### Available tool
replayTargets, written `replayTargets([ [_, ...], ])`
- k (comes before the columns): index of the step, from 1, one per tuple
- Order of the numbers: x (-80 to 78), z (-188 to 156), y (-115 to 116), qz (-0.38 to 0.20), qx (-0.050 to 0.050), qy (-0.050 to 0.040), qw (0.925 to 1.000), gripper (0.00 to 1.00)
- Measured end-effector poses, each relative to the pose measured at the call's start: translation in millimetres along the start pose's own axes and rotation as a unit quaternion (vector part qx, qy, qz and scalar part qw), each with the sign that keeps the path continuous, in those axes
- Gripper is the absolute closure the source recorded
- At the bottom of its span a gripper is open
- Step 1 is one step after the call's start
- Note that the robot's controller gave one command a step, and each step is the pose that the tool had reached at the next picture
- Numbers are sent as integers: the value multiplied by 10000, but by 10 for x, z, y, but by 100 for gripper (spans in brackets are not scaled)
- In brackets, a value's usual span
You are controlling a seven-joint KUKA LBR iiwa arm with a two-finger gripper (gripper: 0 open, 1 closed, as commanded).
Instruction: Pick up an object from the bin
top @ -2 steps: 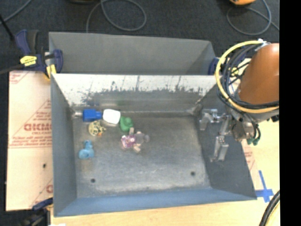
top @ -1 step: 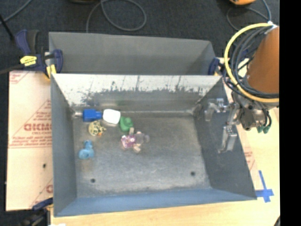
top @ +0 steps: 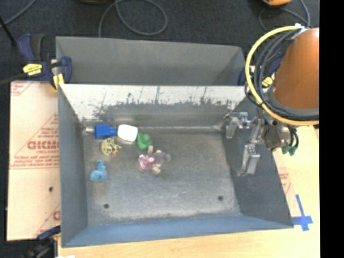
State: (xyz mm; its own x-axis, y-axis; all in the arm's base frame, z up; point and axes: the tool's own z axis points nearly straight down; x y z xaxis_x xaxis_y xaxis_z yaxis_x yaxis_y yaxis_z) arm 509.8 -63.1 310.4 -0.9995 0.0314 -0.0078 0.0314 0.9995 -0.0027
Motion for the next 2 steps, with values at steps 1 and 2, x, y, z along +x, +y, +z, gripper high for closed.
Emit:
replayTargets([
  [1,45,-9,138,224,-6,9,9997,0],
  [2,-43,357,229,294,-2,-37,9996,0],
])
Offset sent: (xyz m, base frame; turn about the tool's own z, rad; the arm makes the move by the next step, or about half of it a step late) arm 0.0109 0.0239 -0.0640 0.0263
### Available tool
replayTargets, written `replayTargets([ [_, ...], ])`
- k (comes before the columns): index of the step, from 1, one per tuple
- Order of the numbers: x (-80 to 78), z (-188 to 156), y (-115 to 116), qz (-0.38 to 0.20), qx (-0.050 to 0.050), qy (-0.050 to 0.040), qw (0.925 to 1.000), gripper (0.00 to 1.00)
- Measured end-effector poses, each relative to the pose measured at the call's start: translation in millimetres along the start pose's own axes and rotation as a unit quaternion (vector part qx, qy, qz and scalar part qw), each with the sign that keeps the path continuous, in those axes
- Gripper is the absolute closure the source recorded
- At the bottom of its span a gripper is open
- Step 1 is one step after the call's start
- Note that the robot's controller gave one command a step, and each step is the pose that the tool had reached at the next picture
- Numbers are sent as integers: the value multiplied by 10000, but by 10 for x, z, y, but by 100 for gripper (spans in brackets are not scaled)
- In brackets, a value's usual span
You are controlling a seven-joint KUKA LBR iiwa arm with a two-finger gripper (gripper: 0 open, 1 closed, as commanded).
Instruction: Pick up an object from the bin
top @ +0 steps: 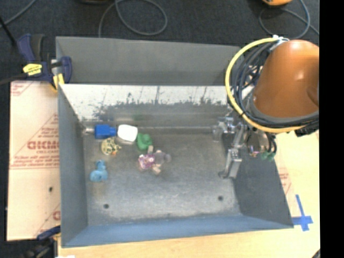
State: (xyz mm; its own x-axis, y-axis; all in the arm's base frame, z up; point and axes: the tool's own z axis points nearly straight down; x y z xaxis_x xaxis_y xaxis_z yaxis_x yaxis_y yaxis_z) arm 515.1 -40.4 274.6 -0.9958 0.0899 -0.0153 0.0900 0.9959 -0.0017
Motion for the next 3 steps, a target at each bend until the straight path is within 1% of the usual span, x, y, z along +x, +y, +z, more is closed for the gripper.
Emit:
replayTargets([
  [1,45,274,328,-435,7,34,9990,0],
  [2,96,584,620,-488,-9,-1,9988,0],
  [3,-139,723,1129,372,9,23,9993,0],
])
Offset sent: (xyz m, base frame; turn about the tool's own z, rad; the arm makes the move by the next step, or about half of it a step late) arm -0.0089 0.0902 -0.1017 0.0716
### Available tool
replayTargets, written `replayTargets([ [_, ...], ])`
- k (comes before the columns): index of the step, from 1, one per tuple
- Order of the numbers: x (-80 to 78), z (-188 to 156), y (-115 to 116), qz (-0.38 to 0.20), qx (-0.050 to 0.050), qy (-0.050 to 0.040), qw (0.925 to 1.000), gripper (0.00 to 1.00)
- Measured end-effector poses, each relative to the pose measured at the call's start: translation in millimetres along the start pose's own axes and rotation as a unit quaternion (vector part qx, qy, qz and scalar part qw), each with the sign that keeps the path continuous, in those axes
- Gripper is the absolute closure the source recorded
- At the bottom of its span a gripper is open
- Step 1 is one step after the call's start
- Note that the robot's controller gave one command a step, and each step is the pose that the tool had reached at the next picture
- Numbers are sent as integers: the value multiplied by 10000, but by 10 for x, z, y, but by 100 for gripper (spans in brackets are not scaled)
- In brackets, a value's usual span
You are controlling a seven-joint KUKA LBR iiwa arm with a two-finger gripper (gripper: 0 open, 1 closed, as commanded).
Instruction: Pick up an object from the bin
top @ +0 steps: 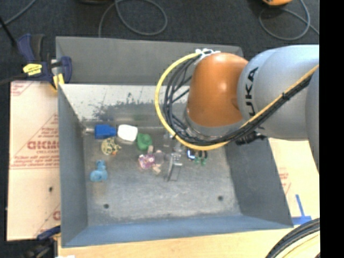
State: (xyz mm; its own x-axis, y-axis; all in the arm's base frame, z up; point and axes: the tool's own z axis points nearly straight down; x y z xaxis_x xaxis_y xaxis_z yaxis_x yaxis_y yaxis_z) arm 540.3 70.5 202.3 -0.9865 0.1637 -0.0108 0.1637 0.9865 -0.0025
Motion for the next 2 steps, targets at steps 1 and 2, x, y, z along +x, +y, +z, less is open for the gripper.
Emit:
replayTargets([
  [1,-30,356,31,-1163,-30,-47,9932,0],
  [2,-180,528,-3,-1911,0,-22,9816,0],
])
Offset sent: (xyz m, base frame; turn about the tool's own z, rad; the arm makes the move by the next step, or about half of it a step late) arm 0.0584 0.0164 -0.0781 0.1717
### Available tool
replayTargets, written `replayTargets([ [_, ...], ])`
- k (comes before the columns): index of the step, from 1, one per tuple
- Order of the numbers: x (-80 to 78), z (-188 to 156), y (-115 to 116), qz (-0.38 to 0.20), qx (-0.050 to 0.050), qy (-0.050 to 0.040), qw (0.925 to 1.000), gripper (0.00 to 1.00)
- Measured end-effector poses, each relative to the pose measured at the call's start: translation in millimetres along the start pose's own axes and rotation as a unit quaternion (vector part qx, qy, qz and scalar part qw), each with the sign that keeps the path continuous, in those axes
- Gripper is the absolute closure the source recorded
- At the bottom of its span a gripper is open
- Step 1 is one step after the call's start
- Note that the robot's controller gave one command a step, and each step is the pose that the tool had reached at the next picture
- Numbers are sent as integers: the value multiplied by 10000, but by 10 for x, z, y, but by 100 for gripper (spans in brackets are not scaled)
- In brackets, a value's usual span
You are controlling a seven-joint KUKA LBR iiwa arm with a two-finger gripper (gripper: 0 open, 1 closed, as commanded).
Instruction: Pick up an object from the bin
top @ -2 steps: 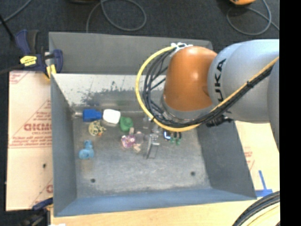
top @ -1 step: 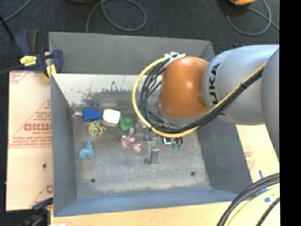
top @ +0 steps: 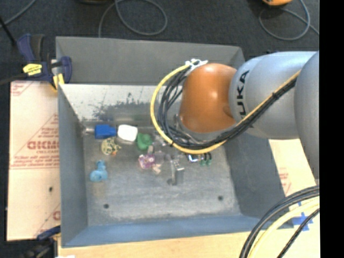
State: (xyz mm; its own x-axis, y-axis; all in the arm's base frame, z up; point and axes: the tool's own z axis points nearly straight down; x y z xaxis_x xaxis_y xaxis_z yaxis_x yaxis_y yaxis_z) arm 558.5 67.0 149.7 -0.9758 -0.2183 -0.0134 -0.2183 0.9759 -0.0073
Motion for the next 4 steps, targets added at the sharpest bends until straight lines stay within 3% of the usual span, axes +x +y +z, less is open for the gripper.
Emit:
replayTargets([
  [1,-160,258,-17,753,-20,-27,9972,0],
  [2,-343,571,-101,223,-1,-37,9997,0],
  [3,-270,780,-113,217,-15,-54,9997,100],
  [4,-270,780,-113,217,-14,-54,9997,100],
])
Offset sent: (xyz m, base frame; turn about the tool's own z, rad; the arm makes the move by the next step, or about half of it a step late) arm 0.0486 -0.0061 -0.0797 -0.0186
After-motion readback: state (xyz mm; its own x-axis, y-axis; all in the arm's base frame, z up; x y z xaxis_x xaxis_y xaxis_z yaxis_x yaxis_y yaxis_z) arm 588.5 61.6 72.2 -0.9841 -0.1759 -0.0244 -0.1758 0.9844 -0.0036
